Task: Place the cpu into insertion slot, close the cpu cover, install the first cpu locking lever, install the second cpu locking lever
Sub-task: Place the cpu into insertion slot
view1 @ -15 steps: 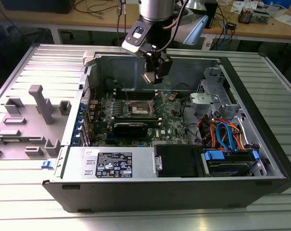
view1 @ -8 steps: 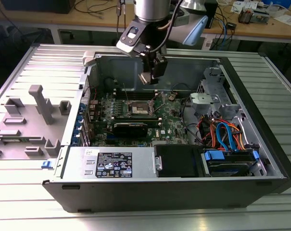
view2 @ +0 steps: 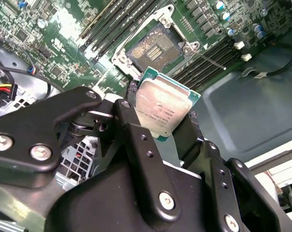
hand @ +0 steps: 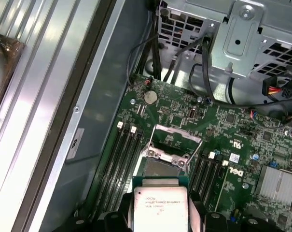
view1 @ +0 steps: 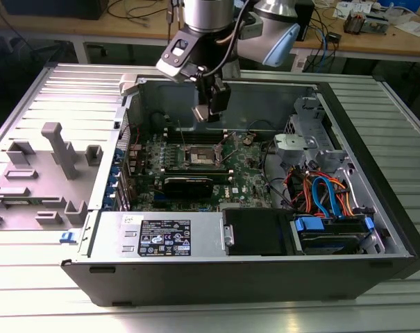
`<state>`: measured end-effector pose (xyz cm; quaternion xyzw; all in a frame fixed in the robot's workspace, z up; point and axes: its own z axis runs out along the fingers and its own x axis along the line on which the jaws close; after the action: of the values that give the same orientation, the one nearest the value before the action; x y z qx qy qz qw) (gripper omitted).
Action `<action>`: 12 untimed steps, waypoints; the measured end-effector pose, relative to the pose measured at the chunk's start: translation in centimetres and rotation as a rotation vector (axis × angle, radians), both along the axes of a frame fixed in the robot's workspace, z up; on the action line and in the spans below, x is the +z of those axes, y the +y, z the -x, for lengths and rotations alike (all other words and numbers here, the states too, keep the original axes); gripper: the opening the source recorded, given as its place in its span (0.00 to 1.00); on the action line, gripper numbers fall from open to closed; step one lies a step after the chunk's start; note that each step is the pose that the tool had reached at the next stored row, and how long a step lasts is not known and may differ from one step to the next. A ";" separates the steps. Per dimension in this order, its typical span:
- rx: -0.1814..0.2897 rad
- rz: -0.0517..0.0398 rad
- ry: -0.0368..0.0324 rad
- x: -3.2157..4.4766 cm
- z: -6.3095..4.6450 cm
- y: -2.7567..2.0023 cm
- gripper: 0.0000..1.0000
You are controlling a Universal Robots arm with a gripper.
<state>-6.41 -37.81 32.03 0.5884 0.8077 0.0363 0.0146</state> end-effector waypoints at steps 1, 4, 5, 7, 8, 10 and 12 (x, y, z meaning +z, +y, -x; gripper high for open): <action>-0.015 0.0002 0.0002 -0.09 0.0 0.00 0.55; -0.083 0.0003 0.0025 -0.48 0.0 0.00 0.55; -0.090 0.0004 0.0031 -0.51 0.0 0.00 0.55; -0.098 0.0005 0.0043 -0.55 0.0 0.00 0.55; -0.098 0.0006 0.0043 -0.55 0.0 -0.01 0.55; -0.098 0.0004 0.0042 -0.56 0.0 0.00 0.55; -0.098 0.0003 0.0043 -0.56 0.0 0.00 0.55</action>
<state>-6.43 -37.81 31.47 0.6274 0.7778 0.0341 0.0148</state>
